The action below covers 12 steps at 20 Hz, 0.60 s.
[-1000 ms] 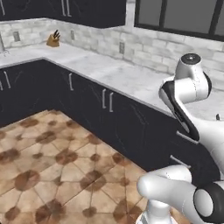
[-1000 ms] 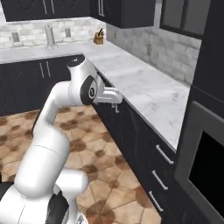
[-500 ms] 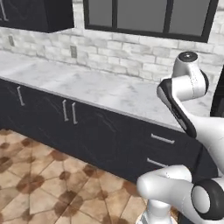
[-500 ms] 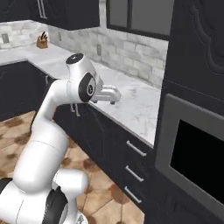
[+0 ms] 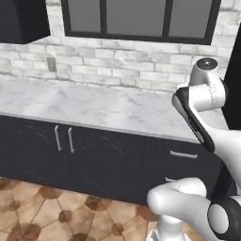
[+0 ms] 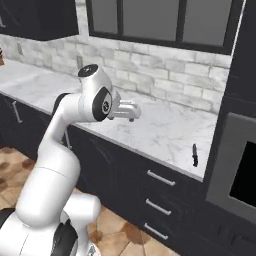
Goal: Retrieve the butter from the fridge and place it on a plate on the dining table. Then retrieve the butter knife by the fridge and place it near the plate.
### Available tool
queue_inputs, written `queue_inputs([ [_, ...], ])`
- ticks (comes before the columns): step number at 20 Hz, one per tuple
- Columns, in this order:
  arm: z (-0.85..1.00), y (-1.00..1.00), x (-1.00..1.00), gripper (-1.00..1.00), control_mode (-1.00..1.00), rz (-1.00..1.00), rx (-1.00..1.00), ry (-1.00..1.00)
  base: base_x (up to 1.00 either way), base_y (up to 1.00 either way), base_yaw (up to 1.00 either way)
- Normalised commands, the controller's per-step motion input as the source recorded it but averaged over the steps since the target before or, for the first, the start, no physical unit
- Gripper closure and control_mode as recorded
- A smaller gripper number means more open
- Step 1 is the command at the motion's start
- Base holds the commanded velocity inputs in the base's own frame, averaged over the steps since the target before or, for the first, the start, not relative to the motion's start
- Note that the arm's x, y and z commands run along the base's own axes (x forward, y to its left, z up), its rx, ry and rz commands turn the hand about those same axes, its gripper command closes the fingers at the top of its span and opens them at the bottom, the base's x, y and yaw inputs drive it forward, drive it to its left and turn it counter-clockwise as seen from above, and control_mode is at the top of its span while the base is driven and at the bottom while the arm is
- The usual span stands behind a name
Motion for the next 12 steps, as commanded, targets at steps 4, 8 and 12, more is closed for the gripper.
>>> queue_inputs([
  [4, 0.0, 0.0, 0.0, -1.0, 1.0, 0.0, 0.0, 0.0, 0.39, 0.32, -0.46],
  [8, 0.0, 0.0, 0.0, -1.0, 1.0, 0.0, 0.0, 0.0, 0.66, 0.01, -0.57],
  [12, 0.0, 0.0, 0.0, -1.0, 1.0, 0.0, 0.0, 0.0, 0.81, 0.42, -0.43],
])
